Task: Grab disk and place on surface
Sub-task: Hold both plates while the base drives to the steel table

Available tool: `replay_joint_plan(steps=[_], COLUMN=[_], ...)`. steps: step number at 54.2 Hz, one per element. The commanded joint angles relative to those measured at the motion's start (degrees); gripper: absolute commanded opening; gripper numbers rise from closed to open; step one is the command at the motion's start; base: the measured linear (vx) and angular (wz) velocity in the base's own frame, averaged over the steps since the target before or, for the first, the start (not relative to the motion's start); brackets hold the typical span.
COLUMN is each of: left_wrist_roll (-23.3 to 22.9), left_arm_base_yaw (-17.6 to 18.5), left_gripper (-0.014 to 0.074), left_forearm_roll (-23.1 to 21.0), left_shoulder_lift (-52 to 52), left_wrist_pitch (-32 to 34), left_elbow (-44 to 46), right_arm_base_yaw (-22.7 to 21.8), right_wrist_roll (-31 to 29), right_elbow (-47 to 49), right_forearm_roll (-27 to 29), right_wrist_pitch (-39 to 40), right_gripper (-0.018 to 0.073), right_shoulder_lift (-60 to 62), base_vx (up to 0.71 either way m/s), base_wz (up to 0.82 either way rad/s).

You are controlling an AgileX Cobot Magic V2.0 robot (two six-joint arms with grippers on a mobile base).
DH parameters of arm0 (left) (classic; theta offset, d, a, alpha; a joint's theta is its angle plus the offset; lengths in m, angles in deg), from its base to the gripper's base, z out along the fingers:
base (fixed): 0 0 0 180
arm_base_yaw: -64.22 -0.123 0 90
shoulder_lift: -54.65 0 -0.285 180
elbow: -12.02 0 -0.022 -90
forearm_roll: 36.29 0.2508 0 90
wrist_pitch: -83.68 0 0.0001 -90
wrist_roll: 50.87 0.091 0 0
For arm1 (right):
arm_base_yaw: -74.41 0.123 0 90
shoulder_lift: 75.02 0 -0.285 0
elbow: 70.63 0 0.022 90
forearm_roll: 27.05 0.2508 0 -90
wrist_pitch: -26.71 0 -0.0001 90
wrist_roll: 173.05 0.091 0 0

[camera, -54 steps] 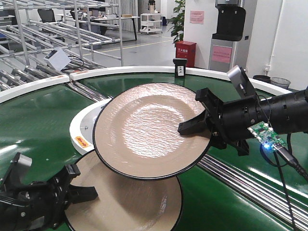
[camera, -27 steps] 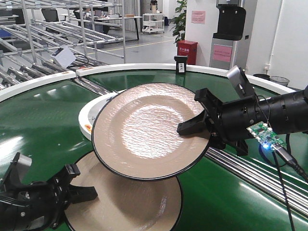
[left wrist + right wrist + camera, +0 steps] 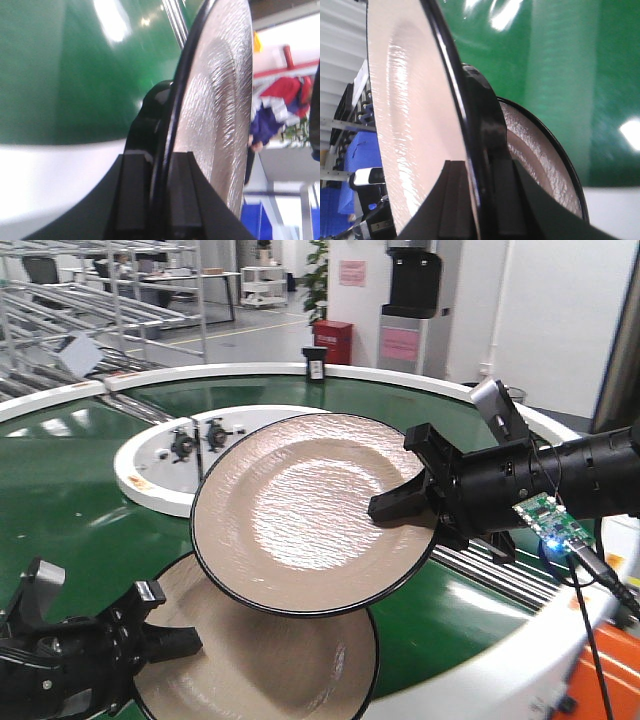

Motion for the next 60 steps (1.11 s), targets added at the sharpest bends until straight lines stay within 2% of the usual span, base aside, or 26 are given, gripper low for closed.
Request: replay_joint_plan(steps=[1, 33, 60], left_wrist_roll=[-0.51, -0.51, -0.51], left_arm_base_yaw=[0.21, 0.21, 0.21], left_gripper=[0.0001, 0.0001, 0.0001], left_forearm_roll=[-4.65, -4.65, -4.65], left_shoulder_lift=[-1.92, -1.92, -1.92], left_wrist_pitch=[-1.86, -1.91, -1.97], left_elbow=[2.01, 2.01, 2.01], right_arm_base_yaw=[-0.28, -0.28, -0.28], right_wrist_roll=[-0.22, -0.22, -0.22], right_elbow=[2.42, 2.42, 2.42], right_forearm_roll=[6.0, 6.0, 6.0], right_wrist_pitch=[2.7, 2.48, 2.48], right_gripper=[-0.0006, -0.0006, -0.0006], right_shoulder_lift=[2.95, 2.95, 2.95], base_vx=[-0.29, -0.23, -0.09], base_wz=[-0.37, -0.57, -0.61])
